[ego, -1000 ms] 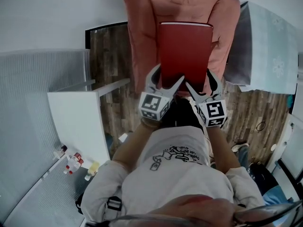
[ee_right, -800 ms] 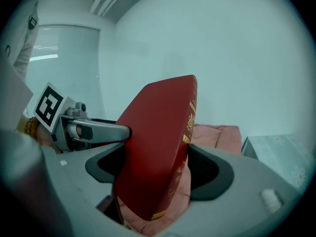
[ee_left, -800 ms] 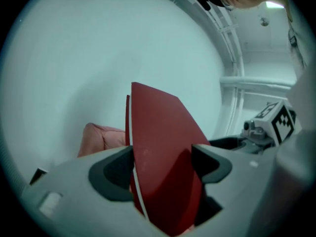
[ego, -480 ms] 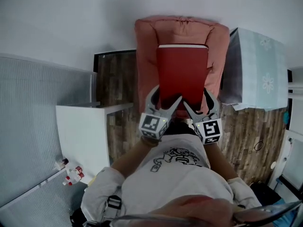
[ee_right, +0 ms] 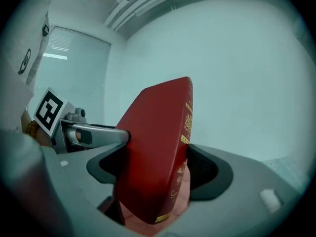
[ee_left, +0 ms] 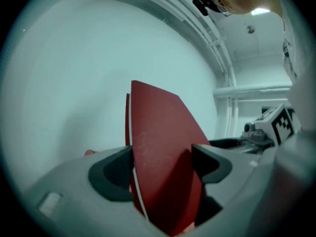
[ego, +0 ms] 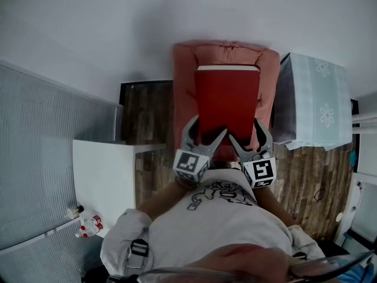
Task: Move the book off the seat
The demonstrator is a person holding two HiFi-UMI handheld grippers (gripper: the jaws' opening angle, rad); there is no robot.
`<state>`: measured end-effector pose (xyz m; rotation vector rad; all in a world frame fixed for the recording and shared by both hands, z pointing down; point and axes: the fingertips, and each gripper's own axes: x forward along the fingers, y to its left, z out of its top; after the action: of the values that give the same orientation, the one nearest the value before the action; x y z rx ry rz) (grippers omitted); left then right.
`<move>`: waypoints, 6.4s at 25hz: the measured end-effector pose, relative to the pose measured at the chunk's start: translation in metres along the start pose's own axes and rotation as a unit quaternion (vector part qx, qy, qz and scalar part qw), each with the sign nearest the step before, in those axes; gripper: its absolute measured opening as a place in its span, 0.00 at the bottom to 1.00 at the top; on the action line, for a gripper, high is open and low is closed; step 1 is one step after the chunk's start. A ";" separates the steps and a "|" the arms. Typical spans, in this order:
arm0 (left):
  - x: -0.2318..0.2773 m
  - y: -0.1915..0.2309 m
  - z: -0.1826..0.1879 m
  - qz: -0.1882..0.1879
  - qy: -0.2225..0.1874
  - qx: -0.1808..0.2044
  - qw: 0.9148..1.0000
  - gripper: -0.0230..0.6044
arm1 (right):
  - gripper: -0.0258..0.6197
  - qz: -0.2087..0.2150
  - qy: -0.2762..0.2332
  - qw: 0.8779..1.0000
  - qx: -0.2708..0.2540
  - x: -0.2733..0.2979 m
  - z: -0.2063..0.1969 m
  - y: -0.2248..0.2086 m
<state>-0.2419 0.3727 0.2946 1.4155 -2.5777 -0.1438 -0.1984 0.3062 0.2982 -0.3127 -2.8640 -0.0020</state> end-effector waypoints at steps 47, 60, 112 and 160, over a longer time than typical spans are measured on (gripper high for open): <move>0.061 -0.399 -0.017 -0.426 0.032 0.050 0.903 0.61 | 0.66 -0.421 -0.046 0.902 0.088 -0.368 -0.058 -0.126; 0.037 -0.598 -0.064 -0.535 0.053 0.051 0.841 0.61 | 0.66 -0.523 -0.063 0.844 0.104 -0.555 -0.109 -0.151; 0.255 -0.770 -0.065 -0.605 0.069 0.033 0.792 0.61 | 0.66 -0.594 -0.051 0.794 0.119 -0.637 -0.121 -0.403; 0.467 -0.585 -0.043 -0.072 -0.008 -0.003 0.997 0.61 | 0.66 -0.059 -0.041 0.997 0.032 -0.392 -0.090 -0.626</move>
<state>0.0053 -0.3346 0.2899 1.6035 -2.4859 -0.1845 0.0618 -0.3910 0.3011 -0.1328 -2.9517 0.0812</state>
